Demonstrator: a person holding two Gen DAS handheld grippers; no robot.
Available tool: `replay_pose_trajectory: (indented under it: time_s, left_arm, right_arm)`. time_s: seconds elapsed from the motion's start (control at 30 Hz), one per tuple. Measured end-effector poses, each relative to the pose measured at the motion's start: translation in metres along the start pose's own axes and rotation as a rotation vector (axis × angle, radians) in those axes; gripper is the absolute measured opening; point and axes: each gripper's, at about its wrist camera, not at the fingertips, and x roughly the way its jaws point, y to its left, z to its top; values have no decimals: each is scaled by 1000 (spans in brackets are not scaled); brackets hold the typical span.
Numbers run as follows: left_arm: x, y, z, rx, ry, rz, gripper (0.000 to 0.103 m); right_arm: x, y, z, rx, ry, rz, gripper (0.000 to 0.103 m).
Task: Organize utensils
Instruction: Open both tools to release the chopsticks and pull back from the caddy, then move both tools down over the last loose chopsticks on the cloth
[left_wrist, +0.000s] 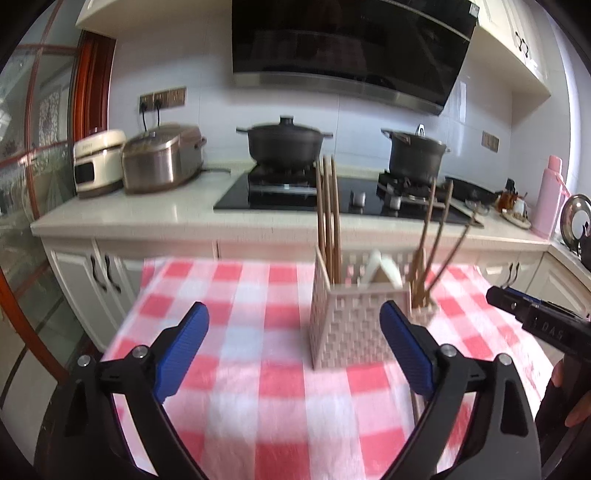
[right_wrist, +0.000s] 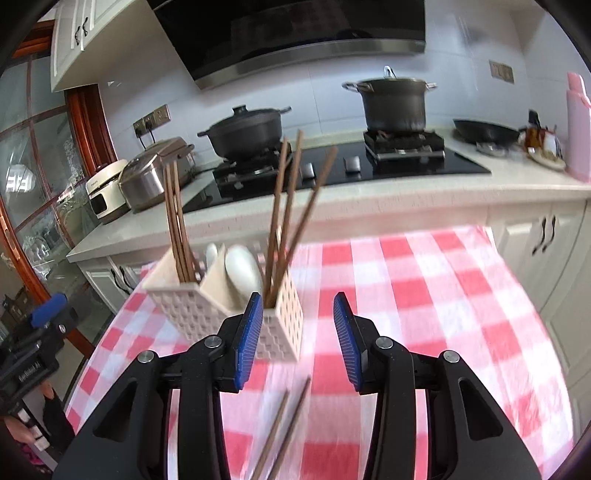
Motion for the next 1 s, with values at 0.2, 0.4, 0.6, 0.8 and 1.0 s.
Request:
replay_pose_trajectory:
  time_s: [0.2, 0.4, 0.6, 0.8, 1.0]
  left_arm:
    - [0, 2, -46, -3, 61, -5, 92]
    - [5, 5, -74, -9, 113, 9, 92]
    - [15, 8, -100, 2, 165, 14, 92]
    - [18, 8, -114, 16, 185, 9, 92]
    - [17, 13, -117, 12, 185, 5, 92]
  right_arm:
    - [3, -6, -35, 24, 61, -5, 39]
    - [13, -4, -67, 20, 128, -28, 39]
    - [33, 8, -100, -33, 200, -91, 39]
    - [47, 14, -108, -39, 241, -107, 38]
    - [59, 26, -110, -79, 275, -142, 36]
